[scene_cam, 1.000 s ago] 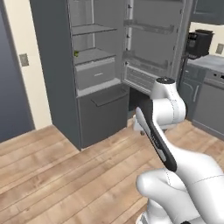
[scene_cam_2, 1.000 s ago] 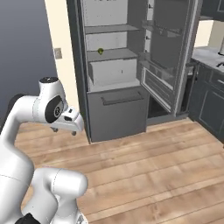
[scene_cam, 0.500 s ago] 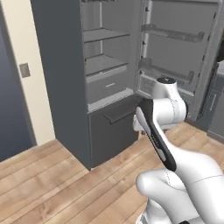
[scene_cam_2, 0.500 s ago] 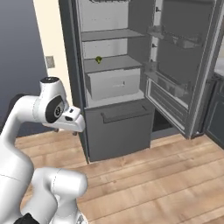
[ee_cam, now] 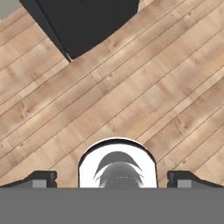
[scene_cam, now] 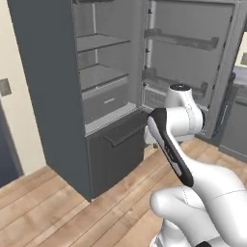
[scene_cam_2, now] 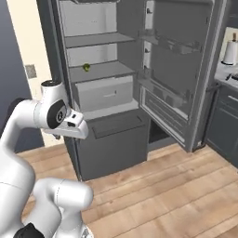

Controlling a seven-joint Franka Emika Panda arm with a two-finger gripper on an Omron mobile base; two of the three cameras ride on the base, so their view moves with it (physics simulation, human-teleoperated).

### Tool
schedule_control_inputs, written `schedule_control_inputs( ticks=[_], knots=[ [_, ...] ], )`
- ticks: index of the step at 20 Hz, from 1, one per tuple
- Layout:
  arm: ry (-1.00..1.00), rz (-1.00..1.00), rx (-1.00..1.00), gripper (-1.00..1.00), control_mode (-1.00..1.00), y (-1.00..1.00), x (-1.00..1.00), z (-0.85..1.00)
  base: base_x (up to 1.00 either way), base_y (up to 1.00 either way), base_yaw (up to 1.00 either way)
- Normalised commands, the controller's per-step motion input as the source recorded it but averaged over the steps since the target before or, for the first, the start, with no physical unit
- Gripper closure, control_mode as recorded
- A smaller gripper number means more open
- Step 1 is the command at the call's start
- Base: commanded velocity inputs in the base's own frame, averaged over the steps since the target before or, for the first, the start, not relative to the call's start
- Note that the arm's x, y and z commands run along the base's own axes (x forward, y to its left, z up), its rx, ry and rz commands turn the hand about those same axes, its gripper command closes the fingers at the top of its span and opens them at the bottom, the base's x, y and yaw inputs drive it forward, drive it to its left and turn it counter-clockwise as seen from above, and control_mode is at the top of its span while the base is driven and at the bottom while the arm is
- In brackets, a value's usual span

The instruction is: Retrieve the butter from the fridge and place it on a plate on the dining table. Then retrieve the butter knife by the fridge and place it near the plate.

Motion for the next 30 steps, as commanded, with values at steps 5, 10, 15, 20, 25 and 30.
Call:
schedule_control_inputs(
  ticks=[5,10,15,20,25,30],
  knots=[
    [0.00,0.00,0.00,-1.00,1.00,0.00,0.00,0.00,0.12,-0.51,-0.67],
    [0.00,0.00,0.00,-1.00,1.00,0.00,0.00,0.00,0.22,-0.47,-0.67],
    [0.00,0.00,0.00,-1.00,1.00,0.00,0.00,0.00,0.05,-0.38,-0.64],
    [0.00,0.00,0.00,-1.00,1.00,0.00,0.00,0.00,0.11,-0.33,-0.63],
    [0.00,0.00,0.00,-1.00,1.00,0.00,0.00,0.00,0.79,-0.14,-0.52],
    [0.00,0.00,0.00,-1.00,1.00,0.00,0.00,0.00,1.00,-0.28,-0.23]
  ],
)
